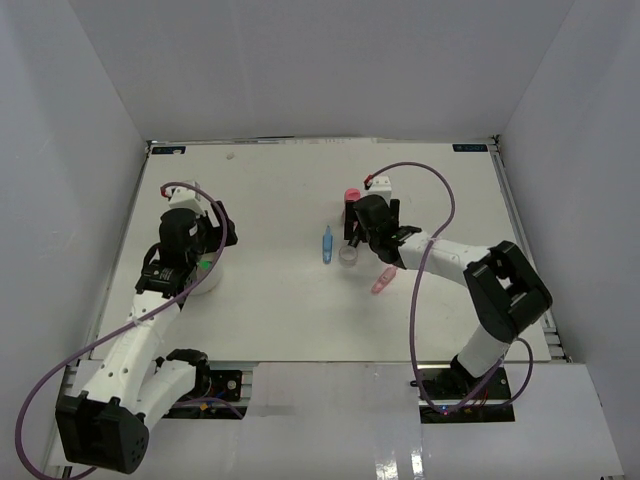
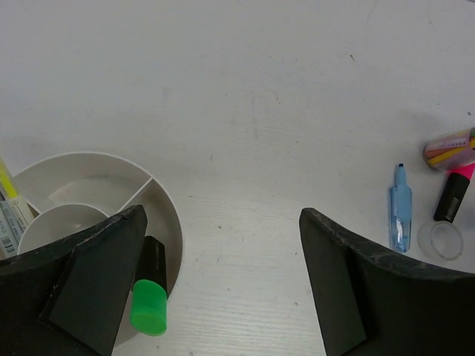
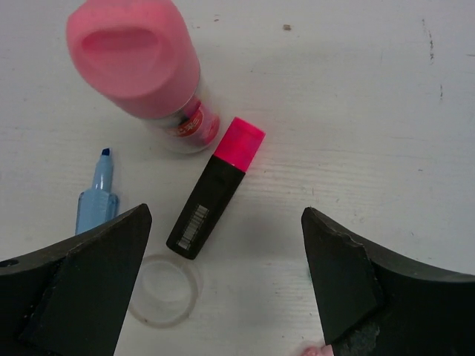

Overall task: Sort the stationery into containers
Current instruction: Pick up the pen from the center of the board.

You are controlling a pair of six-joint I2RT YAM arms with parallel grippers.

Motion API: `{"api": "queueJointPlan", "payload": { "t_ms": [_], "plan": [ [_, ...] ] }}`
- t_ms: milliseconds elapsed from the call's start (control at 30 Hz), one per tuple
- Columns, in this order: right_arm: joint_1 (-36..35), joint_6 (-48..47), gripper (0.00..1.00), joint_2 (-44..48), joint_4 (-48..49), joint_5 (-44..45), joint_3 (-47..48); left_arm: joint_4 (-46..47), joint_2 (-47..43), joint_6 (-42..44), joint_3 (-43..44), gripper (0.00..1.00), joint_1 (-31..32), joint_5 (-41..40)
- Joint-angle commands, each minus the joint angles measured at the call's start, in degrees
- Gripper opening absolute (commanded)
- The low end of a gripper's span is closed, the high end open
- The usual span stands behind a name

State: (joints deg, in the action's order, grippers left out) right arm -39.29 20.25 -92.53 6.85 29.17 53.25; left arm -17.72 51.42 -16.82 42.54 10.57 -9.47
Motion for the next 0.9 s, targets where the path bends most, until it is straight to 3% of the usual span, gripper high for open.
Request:
{"api": "queueJointPlan", "payload": {
  "t_ms": [0,367,767,867],
  "plan": [
    [0.35,4.79,0.88,-4.93,-3.15,5.10,5.01,1.19,-1.50,-0.58,-0.80,0.95,0.07,2.18],
    [0.35,10.33,0.75,-13.46,-2.46,9.24,8.45,1.10,-2.29,-0.41,-1.06,0.95,1.74,2.44],
    [0.35,12.09,0.69,-14.96,5.63,8.89,3.88,1.19,-1.94,-0.41,-1.15,0.95,2.26,2.88],
    [0.35,11.83,0.63,-15.22,5.36,9.94,3.52,1.19,-1.94,-0.41,-1.15,0.95,2.18,2.88]
  ]
}}
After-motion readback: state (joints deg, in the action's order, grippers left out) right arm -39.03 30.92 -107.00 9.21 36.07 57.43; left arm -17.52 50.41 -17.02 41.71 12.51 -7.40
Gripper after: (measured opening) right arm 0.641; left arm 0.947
